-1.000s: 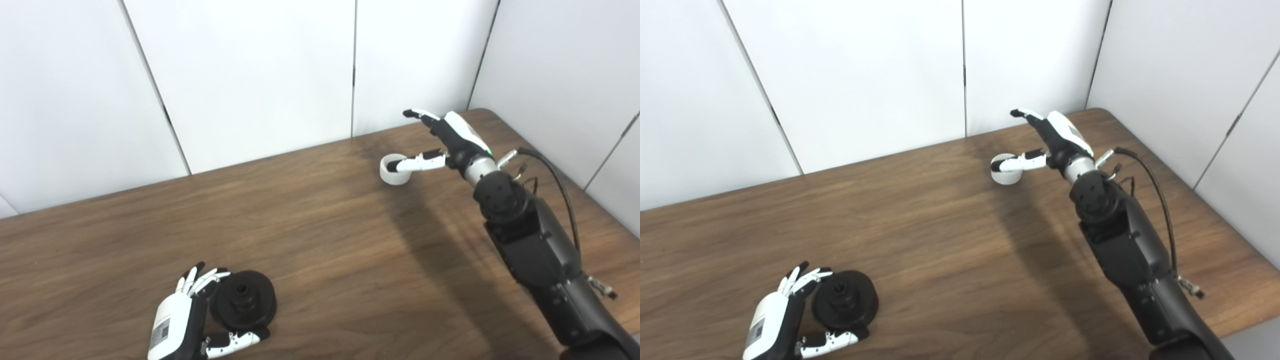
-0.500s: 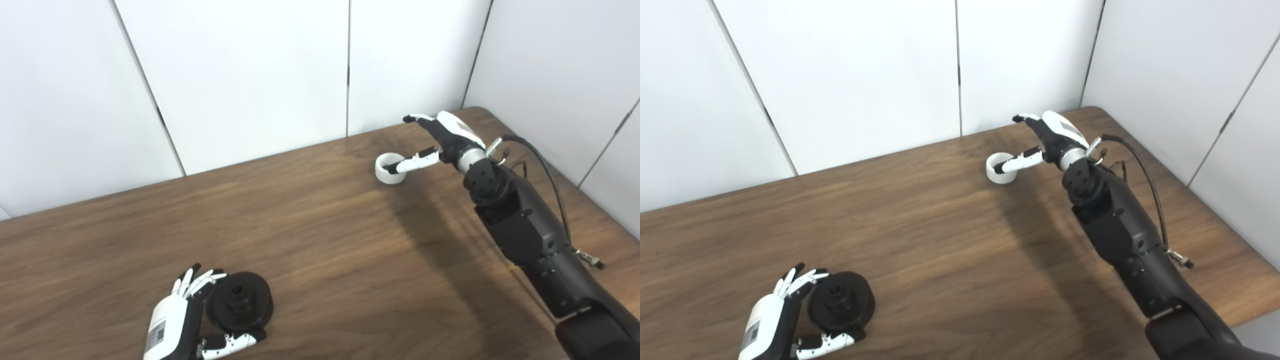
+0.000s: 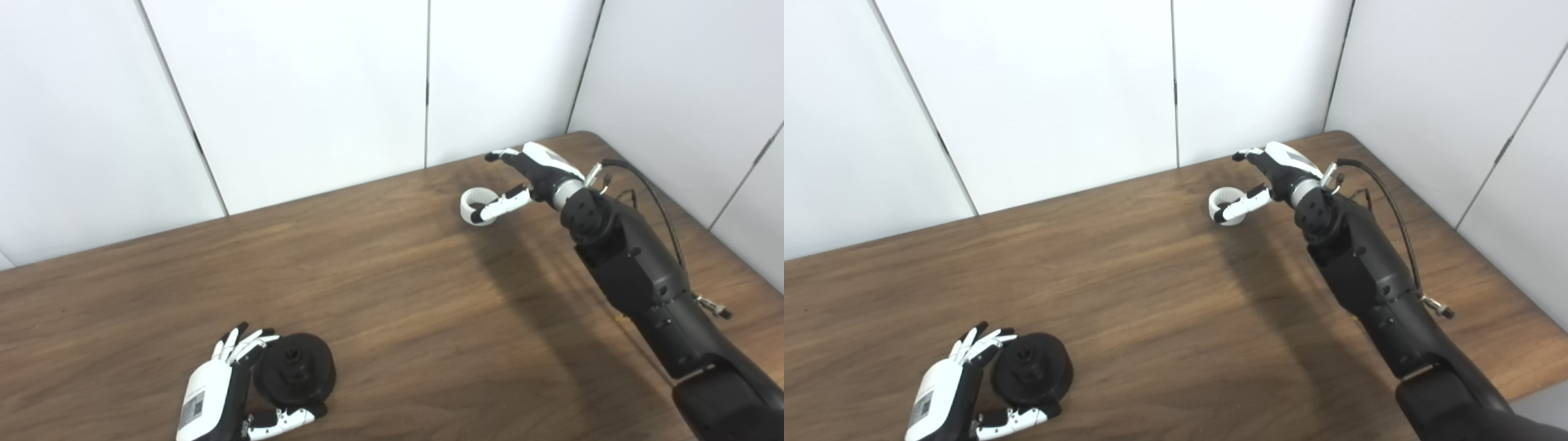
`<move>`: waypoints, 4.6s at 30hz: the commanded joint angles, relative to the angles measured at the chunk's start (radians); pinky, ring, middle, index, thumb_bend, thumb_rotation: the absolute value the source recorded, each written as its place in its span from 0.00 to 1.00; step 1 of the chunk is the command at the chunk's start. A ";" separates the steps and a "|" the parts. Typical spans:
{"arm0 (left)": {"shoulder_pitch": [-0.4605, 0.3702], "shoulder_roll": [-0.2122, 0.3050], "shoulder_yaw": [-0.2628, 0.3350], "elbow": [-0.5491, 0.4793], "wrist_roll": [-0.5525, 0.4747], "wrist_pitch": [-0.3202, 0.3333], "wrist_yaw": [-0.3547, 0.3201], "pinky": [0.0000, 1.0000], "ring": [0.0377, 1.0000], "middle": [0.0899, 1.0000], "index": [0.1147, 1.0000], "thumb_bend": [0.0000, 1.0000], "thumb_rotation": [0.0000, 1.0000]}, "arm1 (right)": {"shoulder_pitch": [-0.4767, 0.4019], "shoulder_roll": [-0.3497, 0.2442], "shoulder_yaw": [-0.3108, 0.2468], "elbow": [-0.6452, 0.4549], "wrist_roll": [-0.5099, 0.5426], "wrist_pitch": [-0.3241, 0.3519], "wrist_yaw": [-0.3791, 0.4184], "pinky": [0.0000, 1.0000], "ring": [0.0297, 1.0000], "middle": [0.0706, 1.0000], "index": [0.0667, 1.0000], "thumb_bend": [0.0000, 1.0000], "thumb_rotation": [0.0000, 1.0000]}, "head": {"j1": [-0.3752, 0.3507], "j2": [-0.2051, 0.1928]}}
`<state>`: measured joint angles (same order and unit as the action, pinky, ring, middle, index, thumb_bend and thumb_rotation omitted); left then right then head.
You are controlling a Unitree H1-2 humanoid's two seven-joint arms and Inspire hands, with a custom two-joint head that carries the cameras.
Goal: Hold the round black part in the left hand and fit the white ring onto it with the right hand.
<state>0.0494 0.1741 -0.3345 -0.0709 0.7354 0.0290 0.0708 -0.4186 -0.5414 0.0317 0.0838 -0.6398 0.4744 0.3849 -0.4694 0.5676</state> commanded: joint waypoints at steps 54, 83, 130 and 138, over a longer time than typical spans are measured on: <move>0.068 0.056 -0.011 0.107 0.057 0.077 -0.041 1.00 0.98 0.84 0.42 0.52 0.07 | -0.100 -0.019 0.097 0.166 0.013 -0.048 -0.140 1.00 0.98 0.94 0.80 0.81 0.39 | 0.035 0.005; 0.084 0.045 -0.016 0.070 0.076 0.093 -0.052 1.00 0.99 0.84 0.42 0.53 0.07 | -0.100 0.008 0.115 0.181 0.046 -0.054 -0.188 1.00 0.96 0.88 0.47 0.55 0.15 | 0.048 0.030; 0.061 -0.043 -0.146 -0.050 0.201 0.314 -0.117 1.00 0.96 0.81 0.42 0.53 0.07 | 0.108 0.083 0.265 -0.647 0.044 -0.046 0.164 1.00 0.93 0.81 0.45 0.52 0.14 | 0.402 0.239; 0.058 -0.043 -0.155 -0.065 0.208 0.331 -0.131 1.00 0.96 0.82 0.42 0.53 0.07 | 0.098 0.137 0.303 -0.712 0.017 -0.024 0.222 1.00 0.93 0.82 0.45 0.53 0.14 | 0.409 0.270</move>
<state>0.0708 0.1236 -0.4509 -0.1877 0.9116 0.3089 0.0404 -0.2841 -0.4145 0.3379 -0.5950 -0.6143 0.4450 0.6056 -0.0598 0.8360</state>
